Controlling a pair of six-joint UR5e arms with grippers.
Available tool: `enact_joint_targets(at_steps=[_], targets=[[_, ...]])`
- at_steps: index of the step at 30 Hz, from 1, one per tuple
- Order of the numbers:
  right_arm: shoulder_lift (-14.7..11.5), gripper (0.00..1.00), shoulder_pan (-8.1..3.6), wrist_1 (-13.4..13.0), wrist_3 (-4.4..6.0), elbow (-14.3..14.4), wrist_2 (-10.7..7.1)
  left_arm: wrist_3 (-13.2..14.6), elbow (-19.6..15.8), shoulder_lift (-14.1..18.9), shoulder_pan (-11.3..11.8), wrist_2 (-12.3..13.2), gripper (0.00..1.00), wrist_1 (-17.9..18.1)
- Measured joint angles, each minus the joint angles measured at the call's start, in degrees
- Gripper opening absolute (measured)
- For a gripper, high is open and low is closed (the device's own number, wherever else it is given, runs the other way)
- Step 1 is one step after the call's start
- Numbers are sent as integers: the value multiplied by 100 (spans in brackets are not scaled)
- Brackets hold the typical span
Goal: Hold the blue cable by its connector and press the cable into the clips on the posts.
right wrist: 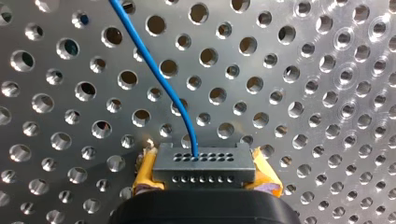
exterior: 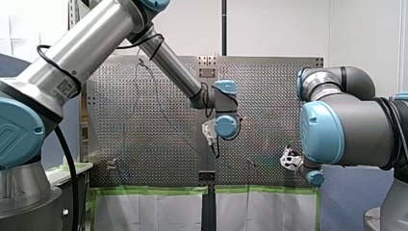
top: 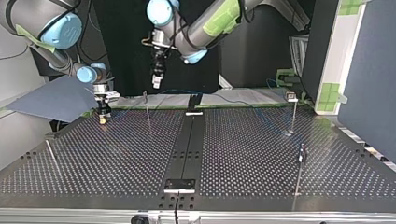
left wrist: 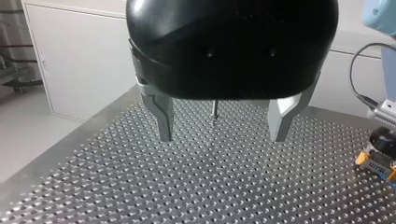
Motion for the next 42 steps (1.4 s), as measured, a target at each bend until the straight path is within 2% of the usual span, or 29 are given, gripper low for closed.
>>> enact_joint_targets(at_steps=[20, 31, 35, 42], targets=[[0, 0, 0, 0, 0, 0, 0, -18, -1079, 1079, -36, 30, 100, 1], [0, 0, 0, 0, -1, 0, 0, -31, -1570, 1570, 84, 187, 100, -91], [0, 0, 0, 0, -1, 0, 0, -27, -1758, 1758, 117, 288, 100, -10], [0, 0, 0, 0, 0, 0, 0, -39, -2016, 2014, 128, 288, 100, 169]])
